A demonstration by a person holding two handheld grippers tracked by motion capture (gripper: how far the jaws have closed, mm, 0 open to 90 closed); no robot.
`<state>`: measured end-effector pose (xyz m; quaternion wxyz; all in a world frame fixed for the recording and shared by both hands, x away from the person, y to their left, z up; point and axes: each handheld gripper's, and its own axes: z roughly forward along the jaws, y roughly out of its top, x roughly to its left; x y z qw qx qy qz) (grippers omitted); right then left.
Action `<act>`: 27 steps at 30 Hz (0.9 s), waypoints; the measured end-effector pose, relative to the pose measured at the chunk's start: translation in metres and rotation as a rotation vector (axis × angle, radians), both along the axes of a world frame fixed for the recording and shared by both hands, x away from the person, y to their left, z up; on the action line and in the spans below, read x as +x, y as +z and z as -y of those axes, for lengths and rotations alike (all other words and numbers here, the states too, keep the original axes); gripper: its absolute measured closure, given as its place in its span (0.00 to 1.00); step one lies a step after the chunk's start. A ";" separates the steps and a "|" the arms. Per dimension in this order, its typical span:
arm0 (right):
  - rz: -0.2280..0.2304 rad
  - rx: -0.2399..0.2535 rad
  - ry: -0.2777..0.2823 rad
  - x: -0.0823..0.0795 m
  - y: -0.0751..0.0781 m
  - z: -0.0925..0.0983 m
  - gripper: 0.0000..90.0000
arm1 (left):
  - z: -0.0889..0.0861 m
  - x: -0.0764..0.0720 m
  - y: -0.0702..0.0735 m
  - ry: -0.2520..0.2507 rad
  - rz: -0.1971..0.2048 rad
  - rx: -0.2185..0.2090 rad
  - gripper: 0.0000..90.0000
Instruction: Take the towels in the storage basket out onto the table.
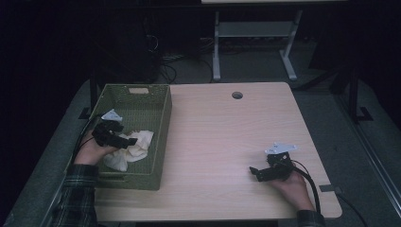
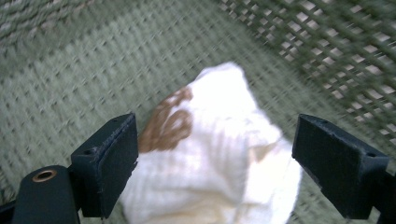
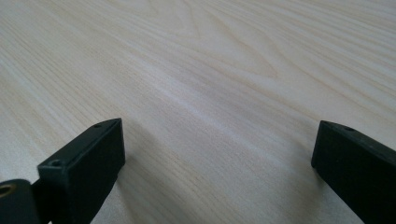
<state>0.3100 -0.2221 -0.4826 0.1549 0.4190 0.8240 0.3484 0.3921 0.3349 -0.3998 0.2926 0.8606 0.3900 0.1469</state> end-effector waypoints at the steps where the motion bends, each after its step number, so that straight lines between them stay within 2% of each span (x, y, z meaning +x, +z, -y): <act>1: 0.000 0.000 0.000 0.000 0.000 0.000 0.03 | -0.001 0.001 -0.002 0.006 -0.015 0.009 0.16; 3: 0.000 0.000 0.000 0.000 0.000 0.000 0.03 | -0.002 0.002 -0.004 0.016 -0.027 0.027 0.16; 7: 0.000 0.000 0.000 0.000 0.000 0.000 0.03 | -0.001 0.004 -0.009 0.012 -0.066 0.030 0.16; 13: 0.001 0.000 0.000 0.000 0.000 0.000 0.03 | -0.001 0.006 -0.015 0.035 -0.110 0.056 0.16; 14: 0.000 0.000 0.000 0.000 0.000 0.000 0.03 | -0.001 0.006 -0.016 0.044 -0.117 0.053 0.16; 17: 0.000 0.000 0.000 0.000 0.000 0.000 0.03 | -0.002 0.008 -0.021 0.072 -0.149 0.078 0.16; 20: 0.000 0.000 0.000 0.000 0.000 0.000 0.03 | -0.002 0.010 -0.022 0.084 -0.165 0.072 0.16; 24: 0.001 0.000 0.000 0.000 0.000 0.000 0.03 | -0.003 0.012 -0.026 0.088 -0.215 0.092 0.20; 27: 0.000 0.000 0.000 0.000 0.000 0.000 0.03 | -0.001 0.012 -0.028 0.088 -0.232 0.106 0.25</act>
